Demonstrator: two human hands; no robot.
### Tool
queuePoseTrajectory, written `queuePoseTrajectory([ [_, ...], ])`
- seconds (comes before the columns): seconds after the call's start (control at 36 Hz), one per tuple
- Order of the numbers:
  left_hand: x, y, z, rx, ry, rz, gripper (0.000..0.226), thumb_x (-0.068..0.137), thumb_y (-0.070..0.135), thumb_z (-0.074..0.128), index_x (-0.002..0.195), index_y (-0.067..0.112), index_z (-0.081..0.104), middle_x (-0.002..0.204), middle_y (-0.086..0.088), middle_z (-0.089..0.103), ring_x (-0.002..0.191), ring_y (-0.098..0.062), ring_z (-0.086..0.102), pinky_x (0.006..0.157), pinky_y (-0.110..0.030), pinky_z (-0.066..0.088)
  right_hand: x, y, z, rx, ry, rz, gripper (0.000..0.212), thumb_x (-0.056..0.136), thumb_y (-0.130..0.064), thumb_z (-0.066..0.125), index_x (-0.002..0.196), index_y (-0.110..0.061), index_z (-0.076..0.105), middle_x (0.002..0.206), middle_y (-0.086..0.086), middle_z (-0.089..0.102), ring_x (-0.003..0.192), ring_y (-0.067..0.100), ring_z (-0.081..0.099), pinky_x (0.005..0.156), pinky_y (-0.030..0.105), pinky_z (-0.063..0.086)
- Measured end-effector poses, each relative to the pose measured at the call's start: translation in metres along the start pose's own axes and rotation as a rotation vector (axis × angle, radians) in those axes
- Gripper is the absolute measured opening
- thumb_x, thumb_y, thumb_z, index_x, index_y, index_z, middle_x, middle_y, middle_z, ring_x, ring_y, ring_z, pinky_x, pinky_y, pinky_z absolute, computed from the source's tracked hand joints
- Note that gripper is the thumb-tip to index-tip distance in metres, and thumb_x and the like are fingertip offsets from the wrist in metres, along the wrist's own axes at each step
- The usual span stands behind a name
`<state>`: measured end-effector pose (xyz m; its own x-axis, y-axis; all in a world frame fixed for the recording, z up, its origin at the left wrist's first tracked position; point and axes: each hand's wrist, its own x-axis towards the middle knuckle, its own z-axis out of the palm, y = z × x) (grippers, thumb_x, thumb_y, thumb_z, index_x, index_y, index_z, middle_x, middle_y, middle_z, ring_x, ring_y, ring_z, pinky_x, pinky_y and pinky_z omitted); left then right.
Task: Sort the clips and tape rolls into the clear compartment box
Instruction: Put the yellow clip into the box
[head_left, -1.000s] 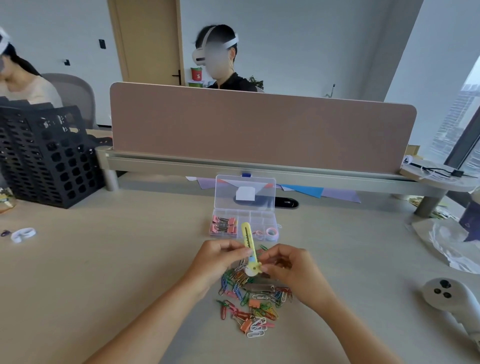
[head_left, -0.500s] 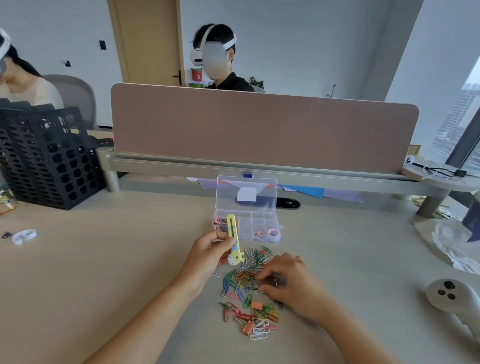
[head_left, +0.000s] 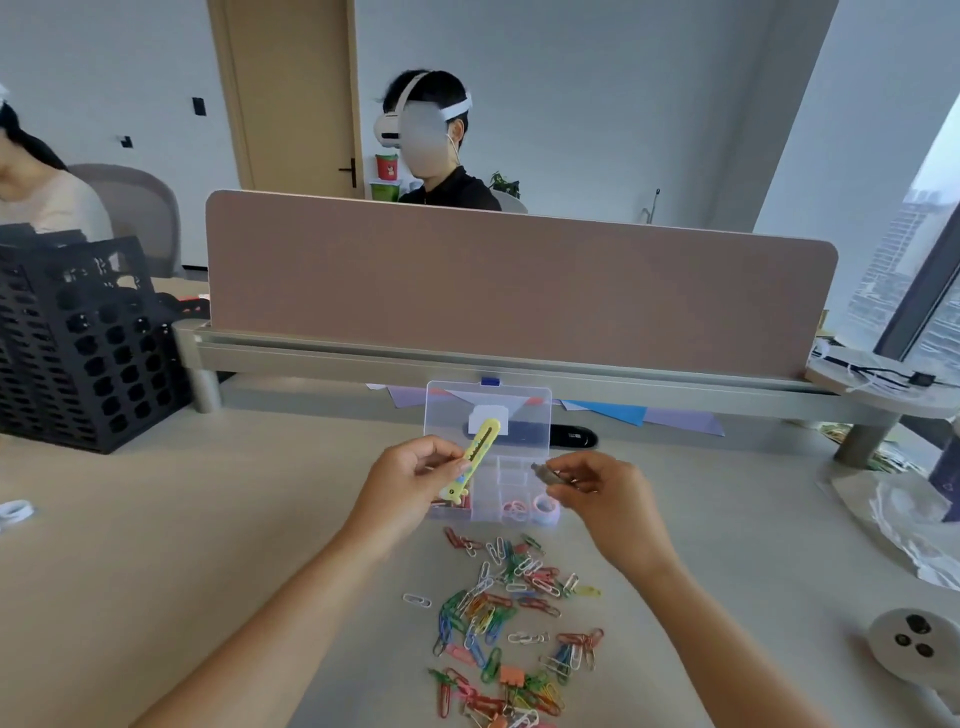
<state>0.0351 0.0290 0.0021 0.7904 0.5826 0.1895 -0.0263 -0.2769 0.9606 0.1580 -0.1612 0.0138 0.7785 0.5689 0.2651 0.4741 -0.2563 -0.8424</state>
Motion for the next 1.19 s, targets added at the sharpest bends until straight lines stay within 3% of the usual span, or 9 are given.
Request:
queuePoseTrajectory([
  [0.17, 0.037, 0.005, -0.005, 0.340, 0.071, 0.088, 0.015, 0.083, 0.020, 0.073, 0.077, 0.033, 0.072, 0.069, 0.009, 0.066, 0.050, -0.006, 0.053, 0.050, -0.021, 0.044, 0.044, 0.002, 0.012, -0.095, -0.007, 0.002, 0.012, 0.076, -0.010, 0.076, 0.085, -0.019, 0.073, 0.078, -0.011, 0.071, 0.072, 0.000, 0.064, 0.067, 0.013, 0.047],
  [0.36, 0.071, -0.005, 0.003, 0.508, 0.034, 0.075, 0.015, 0.088, 0.019, 0.068, 0.097, 0.028, 0.076, 0.087, 0.010, 0.068, 0.076, -0.003, 0.057, 0.058, -0.015, 0.037, 0.080, 0.017, 0.025, -0.228, -0.030, 0.012, 0.012, 0.077, -0.014, 0.076, 0.088, -0.016, 0.074, 0.083, -0.007, 0.073, 0.075, 0.000, 0.064, 0.066, 0.010, 0.044],
  [0.56, 0.088, -0.016, 0.004, 0.605, -0.028, 0.097, 0.020, 0.093, 0.017, 0.061, 0.101, 0.029, 0.074, 0.088, 0.010, 0.060, 0.078, -0.005, 0.054, 0.061, -0.017, 0.037, 0.096, 0.025, 0.041, -0.494, -0.202, -0.012, 0.009, 0.082, -0.021, 0.071, 0.090, -0.023, 0.074, 0.090, -0.005, 0.073, 0.082, 0.010, 0.063, 0.083, 0.028, 0.052],
  [0.64, 0.091, -0.019, 0.001, 0.560, -0.031, 0.092, 0.019, 0.091, 0.016, 0.063, 0.094, 0.032, 0.071, 0.086, 0.014, 0.063, 0.075, -0.003, 0.058, 0.060, -0.015, 0.039, 0.100, 0.028, 0.045, -0.577, -0.223, -0.024, 0.008, 0.084, -0.023, 0.068, 0.090, -0.025, 0.073, 0.092, -0.006, 0.072, 0.086, 0.013, 0.062, 0.088, 0.034, 0.049],
  [0.78, 0.094, -0.021, -0.003, 0.432, 0.050, 0.072, 0.012, 0.088, 0.019, 0.064, 0.095, 0.024, 0.057, 0.093, 0.011, 0.067, 0.075, -0.012, 0.066, 0.059, -0.021, 0.043, 0.102, 0.036, 0.046, -0.635, -0.269, -0.065, 0.012, 0.087, -0.022, 0.064, 0.094, -0.028, 0.071, 0.095, -0.007, 0.073, 0.086, 0.010, 0.063, 0.086, 0.028, 0.050],
  [0.86, 0.092, -0.024, 0.000, 0.344, 0.056, 0.029, 0.016, 0.082, 0.017, 0.067, 0.092, 0.019, 0.055, 0.088, 0.006, 0.072, 0.078, -0.014, 0.069, 0.066, -0.031, 0.051, 0.102, 0.038, 0.045, -0.702, -0.242, -0.116, 0.012, 0.088, -0.024, 0.060, 0.092, -0.032, 0.068, 0.092, -0.012, 0.071, 0.090, 0.011, 0.059, 0.086, 0.028, 0.039],
  [0.94, 0.087, -0.025, 0.006, 0.281, -0.018, 0.040, 0.028, 0.084, 0.014, 0.068, 0.108, 0.022, 0.054, 0.081, 0.004, 0.073, 0.075, -0.010, 0.069, 0.069, -0.027, 0.054, 0.103, 0.039, 0.045, -0.698, -0.234, -0.127, 0.010, 0.088, -0.025, 0.060, 0.090, -0.034, 0.066, 0.090, -0.014, 0.069, 0.089, 0.010, 0.052, 0.081, 0.029, 0.029],
  [1.06, 0.080, -0.023, 0.013, 0.264, -0.055, 0.103, 0.037, 0.086, 0.014, 0.068, 0.112, 0.034, 0.050, 0.078, 0.003, 0.072, 0.057, 0.000, 0.063, 0.048, -0.008, 0.038, 0.104, 0.041, 0.044, -0.599, -0.279, -0.076, 0.008, 0.085, -0.023, 0.064, 0.087, -0.030, 0.066, 0.086, -0.013, 0.066, 0.085, 0.011, 0.053, 0.078, 0.027, 0.044],
  [1.19, 0.083, -0.025, 0.015, 0.298, -0.035, 0.111, 0.022, 0.087, 0.017, 0.066, 0.088, 0.027, 0.047, 0.077, 0.005, 0.074, 0.070, -0.011, 0.070, 0.056, -0.023, 0.047, 0.105, 0.039, 0.042, -0.596, -0.304, -0.078, 0.011, 0.084, -0.019, 0.064, 0.087, -0.029, 0.067, 0.085, -0.012, 0.065, 0.081, 0.010, 0.058, 0.074, 0.026, 0.050],
])
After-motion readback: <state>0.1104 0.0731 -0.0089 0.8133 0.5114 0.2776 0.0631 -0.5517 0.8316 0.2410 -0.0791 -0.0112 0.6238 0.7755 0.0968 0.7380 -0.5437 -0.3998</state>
